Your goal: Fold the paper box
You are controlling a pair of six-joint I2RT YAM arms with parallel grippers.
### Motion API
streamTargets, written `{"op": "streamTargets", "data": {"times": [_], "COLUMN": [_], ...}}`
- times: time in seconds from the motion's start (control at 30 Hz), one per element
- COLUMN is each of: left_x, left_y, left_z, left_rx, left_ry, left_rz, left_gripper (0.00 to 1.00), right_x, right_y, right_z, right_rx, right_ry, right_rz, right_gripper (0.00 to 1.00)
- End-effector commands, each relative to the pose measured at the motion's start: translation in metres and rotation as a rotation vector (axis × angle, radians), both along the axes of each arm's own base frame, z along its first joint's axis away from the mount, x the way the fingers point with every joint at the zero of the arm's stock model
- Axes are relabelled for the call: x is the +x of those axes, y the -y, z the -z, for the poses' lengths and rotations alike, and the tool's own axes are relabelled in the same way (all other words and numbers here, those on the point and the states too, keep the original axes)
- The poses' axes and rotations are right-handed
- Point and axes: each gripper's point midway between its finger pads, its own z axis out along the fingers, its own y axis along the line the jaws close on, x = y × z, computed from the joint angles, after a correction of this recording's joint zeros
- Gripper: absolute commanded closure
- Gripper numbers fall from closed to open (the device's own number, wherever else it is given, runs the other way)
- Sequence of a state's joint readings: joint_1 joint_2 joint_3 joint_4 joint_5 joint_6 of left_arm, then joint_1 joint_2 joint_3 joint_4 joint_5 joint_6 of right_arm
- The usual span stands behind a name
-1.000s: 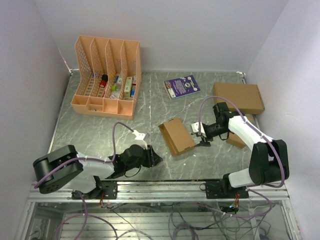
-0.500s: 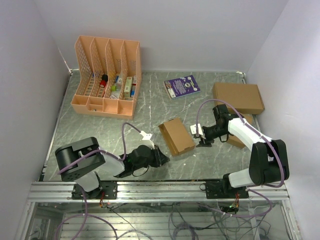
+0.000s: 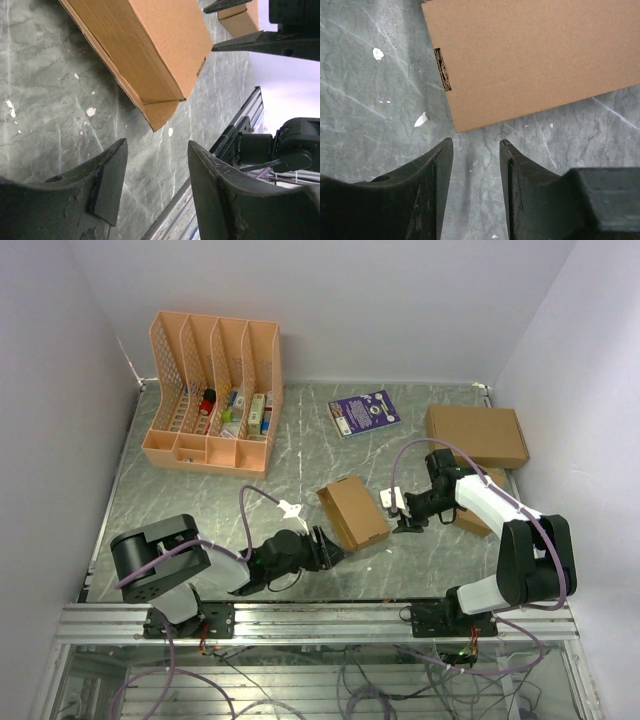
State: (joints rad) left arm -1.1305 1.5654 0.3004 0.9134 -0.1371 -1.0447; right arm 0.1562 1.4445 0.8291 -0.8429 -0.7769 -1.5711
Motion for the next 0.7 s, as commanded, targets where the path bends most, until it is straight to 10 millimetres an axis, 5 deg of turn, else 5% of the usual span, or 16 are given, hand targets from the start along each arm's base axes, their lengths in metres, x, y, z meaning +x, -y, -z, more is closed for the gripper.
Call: {"op": "streamTargets", "data": {"times": [0.0, 0.67], "left_x": [0.014, 0.018], "left_y": [0.011, 0.023], "left_z": [-0.021, -0.023], "left_rx": [-0.078, -0.123], "left_ry": [0.028, -0.034], "left_rz": [-0.059, -0.095], "left_gripper": [0.37, 0.31], "right_x": [-0.006, -0.012], "right_y": [-0.001, -0.005], "right_z": [0.002, 0.003], "right_rx": [0.015, 0.041], "right_ry": [-0.027, -0.067], "right_rz": [-0.003, -0.016], "right_gripper": [0.58, 0.66]}}
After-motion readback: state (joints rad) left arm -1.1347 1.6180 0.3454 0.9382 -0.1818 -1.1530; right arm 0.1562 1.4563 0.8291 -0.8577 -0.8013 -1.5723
